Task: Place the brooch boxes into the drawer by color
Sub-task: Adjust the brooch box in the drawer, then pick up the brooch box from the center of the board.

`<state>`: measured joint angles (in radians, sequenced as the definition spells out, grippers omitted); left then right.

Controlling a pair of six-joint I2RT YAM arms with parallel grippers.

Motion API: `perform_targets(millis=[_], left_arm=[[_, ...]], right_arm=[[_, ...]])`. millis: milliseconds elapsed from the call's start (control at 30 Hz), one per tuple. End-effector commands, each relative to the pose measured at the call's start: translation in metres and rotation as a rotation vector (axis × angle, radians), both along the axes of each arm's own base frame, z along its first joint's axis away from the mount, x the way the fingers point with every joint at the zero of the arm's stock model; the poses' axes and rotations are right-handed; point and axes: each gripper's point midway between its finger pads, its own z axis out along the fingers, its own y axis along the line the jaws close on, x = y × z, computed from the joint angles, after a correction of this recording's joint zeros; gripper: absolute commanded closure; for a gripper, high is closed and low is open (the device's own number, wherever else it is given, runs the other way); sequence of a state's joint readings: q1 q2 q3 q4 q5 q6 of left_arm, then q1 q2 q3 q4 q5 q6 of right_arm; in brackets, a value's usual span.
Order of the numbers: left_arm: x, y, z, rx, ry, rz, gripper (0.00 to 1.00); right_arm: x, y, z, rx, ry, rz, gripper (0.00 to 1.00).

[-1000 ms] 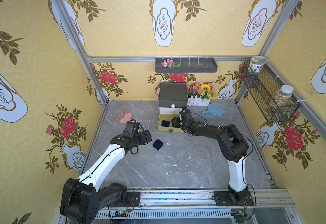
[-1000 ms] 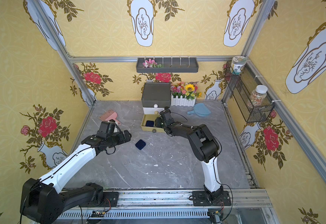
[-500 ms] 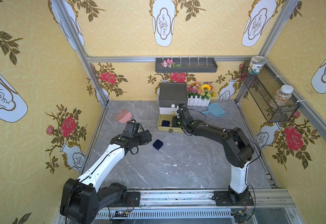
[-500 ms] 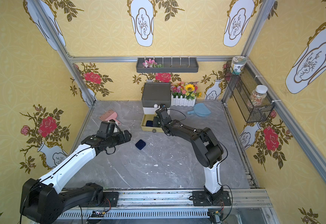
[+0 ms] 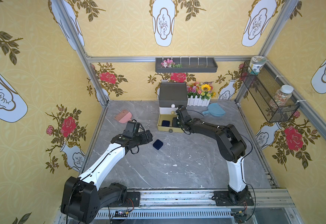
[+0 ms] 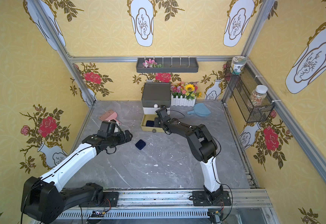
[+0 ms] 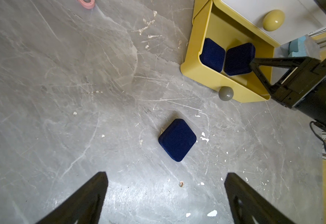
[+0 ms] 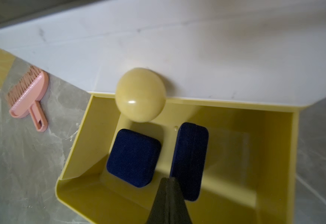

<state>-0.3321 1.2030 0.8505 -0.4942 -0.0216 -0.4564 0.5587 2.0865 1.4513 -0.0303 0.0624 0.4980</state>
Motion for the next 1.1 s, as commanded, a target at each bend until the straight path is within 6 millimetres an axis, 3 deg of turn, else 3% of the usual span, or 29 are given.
perform_targets(millis=[0,167,433,600,833,1067], left_arm=[[0.001,-0.006,-0.002,-0.022,0.011,-0.020,0.00],[0.001,-0.013,-0.012,-0.026,0.062,-0.054,0.00],[0.000,-0.039,-0.033,-0.034,0.145,-0.113,0.00],[0.005,-0.049,-0.049,0.003,0.198,-0.132,0.00],[0.020,-0.048,-0.067,0.090,0.299,-0.110,0.00],[0.028,-0.054,-0.079,0.187,0.391,-0.169,0.00]], right_arm=[[-0.007,-0.018,-0.008,-0.043,0.032,-0.047,0.97],[-0.010,-0.030,-0.001,-0.046,0.023,-0.057,0.94],[-0.025,-0.016,0.062,-0.007,-0.110,-0.008,0.72],[-0.054,-0.010,0.089,0.053,-0.140,0.037,0.58],[-0.096,-0.032,0.090,0.117,-0.115,0.033,0.49],[-0.135,-0.063,0.067,0.107,-0.056,0.003,0.45]])
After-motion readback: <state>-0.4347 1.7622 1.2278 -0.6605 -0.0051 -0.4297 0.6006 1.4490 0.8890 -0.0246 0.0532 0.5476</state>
